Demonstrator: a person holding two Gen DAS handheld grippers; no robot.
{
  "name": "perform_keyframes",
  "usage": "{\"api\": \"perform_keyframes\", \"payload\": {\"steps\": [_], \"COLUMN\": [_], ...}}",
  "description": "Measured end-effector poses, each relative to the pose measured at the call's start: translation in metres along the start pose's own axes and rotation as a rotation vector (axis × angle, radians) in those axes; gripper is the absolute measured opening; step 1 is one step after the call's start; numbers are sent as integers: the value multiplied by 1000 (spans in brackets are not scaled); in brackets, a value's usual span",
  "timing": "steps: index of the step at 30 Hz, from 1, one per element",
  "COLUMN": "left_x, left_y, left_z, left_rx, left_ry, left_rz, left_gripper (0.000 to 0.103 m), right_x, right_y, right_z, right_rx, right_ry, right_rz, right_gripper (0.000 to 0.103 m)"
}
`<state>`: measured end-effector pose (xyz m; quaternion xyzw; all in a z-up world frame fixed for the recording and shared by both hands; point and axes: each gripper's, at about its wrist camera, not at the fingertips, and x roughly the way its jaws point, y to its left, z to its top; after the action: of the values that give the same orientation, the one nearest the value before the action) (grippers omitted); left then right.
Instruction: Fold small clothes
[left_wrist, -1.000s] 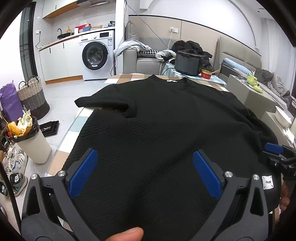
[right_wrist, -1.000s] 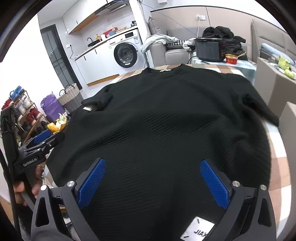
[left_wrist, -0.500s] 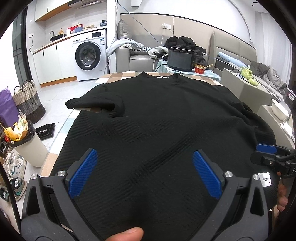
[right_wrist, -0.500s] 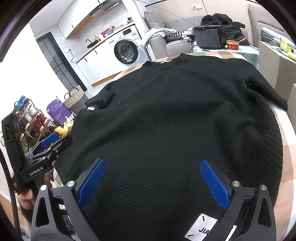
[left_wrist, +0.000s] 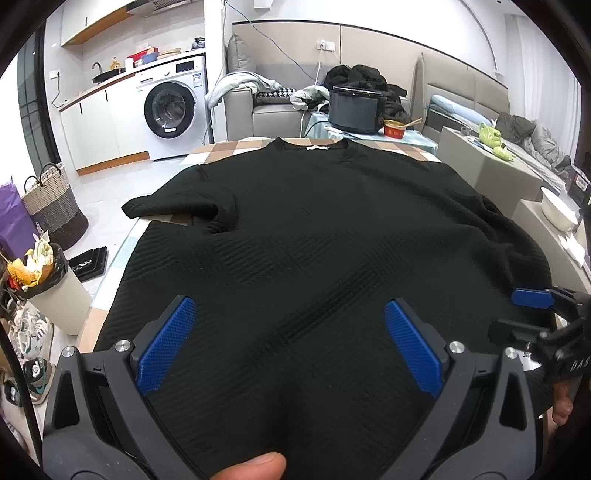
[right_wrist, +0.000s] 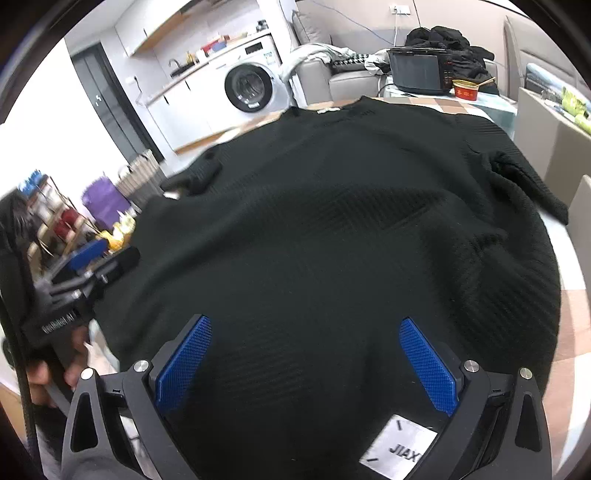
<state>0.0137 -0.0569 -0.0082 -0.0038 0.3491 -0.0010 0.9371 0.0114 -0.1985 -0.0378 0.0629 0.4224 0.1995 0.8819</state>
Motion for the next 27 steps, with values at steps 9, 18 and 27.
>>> {"api": "perform_keyframes", "payload": {"steps": [9,18,27], "left_x": [32,64,80], "left_y": [-17,-27,-27], "left_z": [14,20,31], "left_rx": [34,59,57], "left_ry": [62,125,152], "left_rz": [-24,-39,-69], "left_gripper": [102,102,102], "right_x": [12,12,14], "right_y": [-15,-33,-54], "right_z": [-13,-13,6], "right_rx": [-33,-37,10], "right_ry": [93,121,161], "right_rz": [-156,-243,-261], "right_gripper": [103,103,103]}}
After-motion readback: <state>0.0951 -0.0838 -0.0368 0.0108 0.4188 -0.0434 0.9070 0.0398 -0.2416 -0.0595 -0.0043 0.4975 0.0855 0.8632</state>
